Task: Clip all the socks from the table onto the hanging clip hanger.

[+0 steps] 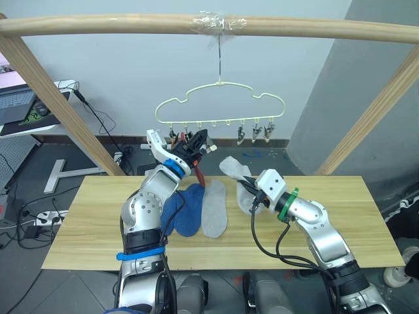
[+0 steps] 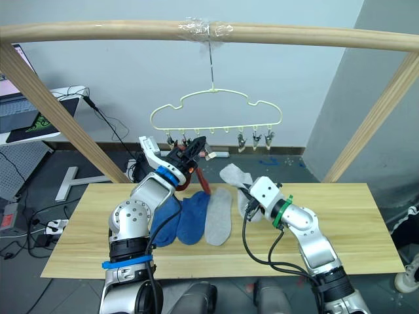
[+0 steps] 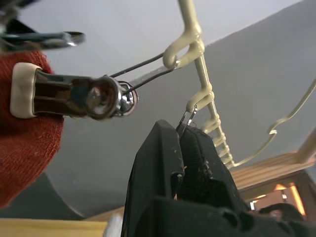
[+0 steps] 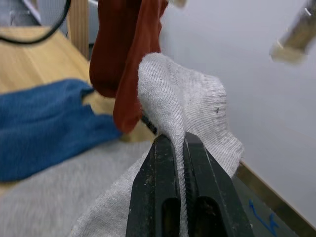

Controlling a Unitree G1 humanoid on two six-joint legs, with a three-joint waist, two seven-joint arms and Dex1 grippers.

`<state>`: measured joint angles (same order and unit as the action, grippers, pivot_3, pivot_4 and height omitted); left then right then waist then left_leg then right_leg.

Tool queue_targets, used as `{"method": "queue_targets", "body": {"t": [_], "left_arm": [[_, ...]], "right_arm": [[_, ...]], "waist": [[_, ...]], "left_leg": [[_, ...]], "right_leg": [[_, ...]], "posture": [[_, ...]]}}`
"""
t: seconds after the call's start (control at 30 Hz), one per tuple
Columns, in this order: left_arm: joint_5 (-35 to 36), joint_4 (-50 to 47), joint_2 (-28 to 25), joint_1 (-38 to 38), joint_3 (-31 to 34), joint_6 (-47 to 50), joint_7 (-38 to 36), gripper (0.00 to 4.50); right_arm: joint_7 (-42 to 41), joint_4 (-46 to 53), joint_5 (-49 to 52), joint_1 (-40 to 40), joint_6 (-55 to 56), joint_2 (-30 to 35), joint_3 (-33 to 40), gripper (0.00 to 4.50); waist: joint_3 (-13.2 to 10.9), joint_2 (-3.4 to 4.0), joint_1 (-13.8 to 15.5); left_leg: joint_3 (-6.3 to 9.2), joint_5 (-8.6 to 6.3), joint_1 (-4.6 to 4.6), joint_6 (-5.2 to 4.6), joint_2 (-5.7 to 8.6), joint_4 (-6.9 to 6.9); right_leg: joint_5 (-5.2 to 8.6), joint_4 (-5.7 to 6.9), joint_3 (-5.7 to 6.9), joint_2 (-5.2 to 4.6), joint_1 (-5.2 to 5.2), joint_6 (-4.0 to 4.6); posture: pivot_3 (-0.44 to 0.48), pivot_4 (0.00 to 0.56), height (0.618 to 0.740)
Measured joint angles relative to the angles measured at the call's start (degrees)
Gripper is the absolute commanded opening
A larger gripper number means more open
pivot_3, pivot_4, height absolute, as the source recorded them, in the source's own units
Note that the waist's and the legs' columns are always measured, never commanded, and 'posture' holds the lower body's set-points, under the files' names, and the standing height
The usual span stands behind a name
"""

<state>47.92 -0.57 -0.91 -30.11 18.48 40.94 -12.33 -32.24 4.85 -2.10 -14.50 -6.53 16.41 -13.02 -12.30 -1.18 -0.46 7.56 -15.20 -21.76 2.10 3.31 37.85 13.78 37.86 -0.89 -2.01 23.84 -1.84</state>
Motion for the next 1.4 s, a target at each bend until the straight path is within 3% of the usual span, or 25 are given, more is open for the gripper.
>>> {"method": "queue_targets", "body": {"t": [1.13,1.4], "left_arm": [[1.16,0.39,-1.22,-0.19,-1.92,-1.73,0.43,0.0],[1.37,0.12,-1.52,1.05,-1.76,-1.57,0.45,2.4]], "right_arm": [[-0.3,1.18,3.38,-5.1,-1.67,-4.36,-1.81,0.01],[-0.26,1.17,3.39,-5.76,-1.67,-4.28,-1.79,0.0]], "waist": [[0.0,0.0,0.05],[0.0,0.0,0.11]], "left_leg": [[-0.01,0.01,-0.05,0.01,-0.01,-0.03],[0.0,0.01,-0.18,0.02,0.0,-0.03]], "right_leg": [[-0.02,-0.05,-0.01,0.01,0.06,0.03],[-0.12,-0.05,-0.01,0.0,0.18,0.21]], "posture": [[0.015,0.191,0.74],[0.016,0.191,0.74]]}}
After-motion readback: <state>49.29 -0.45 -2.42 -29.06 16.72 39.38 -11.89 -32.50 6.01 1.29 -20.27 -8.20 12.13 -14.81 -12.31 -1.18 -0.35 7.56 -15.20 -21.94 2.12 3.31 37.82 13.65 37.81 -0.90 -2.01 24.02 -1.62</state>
